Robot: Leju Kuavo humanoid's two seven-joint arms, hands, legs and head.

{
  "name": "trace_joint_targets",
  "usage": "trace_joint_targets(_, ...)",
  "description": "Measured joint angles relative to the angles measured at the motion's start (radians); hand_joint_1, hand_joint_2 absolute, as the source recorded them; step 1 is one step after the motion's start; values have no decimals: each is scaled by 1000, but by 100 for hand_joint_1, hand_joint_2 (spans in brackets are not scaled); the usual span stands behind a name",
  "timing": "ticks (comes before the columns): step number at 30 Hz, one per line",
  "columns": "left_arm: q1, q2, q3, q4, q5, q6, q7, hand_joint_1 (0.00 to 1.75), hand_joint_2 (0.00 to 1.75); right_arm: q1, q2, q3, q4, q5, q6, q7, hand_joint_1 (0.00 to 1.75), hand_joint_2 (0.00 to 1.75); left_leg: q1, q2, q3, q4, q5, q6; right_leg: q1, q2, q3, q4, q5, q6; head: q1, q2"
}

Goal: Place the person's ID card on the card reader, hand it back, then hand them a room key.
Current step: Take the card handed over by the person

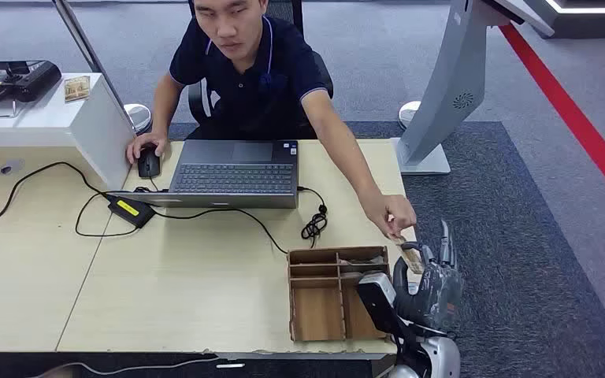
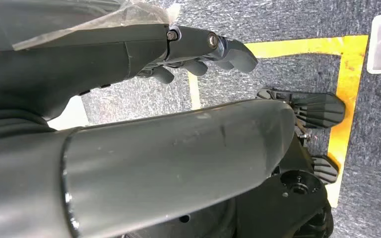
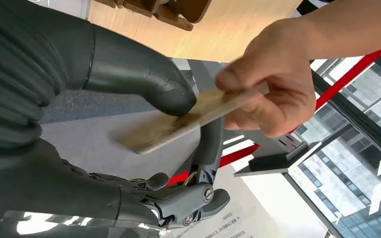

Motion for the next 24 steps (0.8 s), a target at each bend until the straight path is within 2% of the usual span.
trace_joint_targets(14,0,4,-2,0,-1,-2,-1,0,0,-1,-2,4,0,0,0,5,175,175,0,0,0,0,0,0,0,0,0,0,0,0,0,0)
trace_joint_targets(24,0,5,-2,0,1,-2,-1,0,0,3,-16,5,1,17,0,59,175,175,0,0,0,0,0,0,0,0,0,0,0,0,0,0)
